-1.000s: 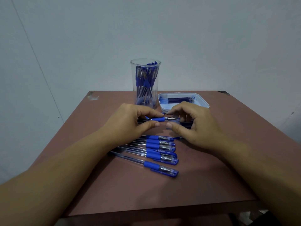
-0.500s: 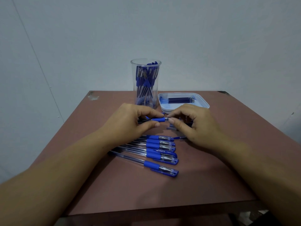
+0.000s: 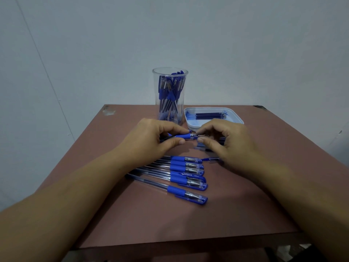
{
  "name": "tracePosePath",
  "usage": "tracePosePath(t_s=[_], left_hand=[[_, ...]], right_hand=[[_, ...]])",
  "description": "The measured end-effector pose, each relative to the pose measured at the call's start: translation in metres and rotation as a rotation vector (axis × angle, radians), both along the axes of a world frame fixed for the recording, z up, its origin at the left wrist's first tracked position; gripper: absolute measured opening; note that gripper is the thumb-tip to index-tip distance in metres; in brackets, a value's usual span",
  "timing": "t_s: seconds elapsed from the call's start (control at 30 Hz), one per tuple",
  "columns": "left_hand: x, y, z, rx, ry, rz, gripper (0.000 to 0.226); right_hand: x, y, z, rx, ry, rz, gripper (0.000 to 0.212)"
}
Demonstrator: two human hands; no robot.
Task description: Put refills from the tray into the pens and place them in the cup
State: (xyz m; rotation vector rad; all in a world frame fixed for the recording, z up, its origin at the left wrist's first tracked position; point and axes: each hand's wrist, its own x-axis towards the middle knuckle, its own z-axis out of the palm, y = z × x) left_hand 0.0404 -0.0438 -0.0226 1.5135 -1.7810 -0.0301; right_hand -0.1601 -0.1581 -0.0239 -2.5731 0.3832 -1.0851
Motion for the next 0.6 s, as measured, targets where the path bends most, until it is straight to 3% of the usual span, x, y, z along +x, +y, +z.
tracePosePath(t_s=[0.27,0.43,0.6], left_hand=[[0.005,0.000,0.002,0.022,-0.004,0.050,0.026],[0.006,-0.001,0.003,0.040,-0.018,0.068,0.027],[0.005,0.000,0.004,0.053,-0.018,0.076,0.028]], right_hand=[[-0.006,-0.011,0.003,-0.048,0.064,-0.075,0.017],[-0.011,-0.008,0.008,-0.008,0.330,-0.059,0.024],[-0.009,-0.010,0.009,-0.067,0.516,-0.010,0.015]])
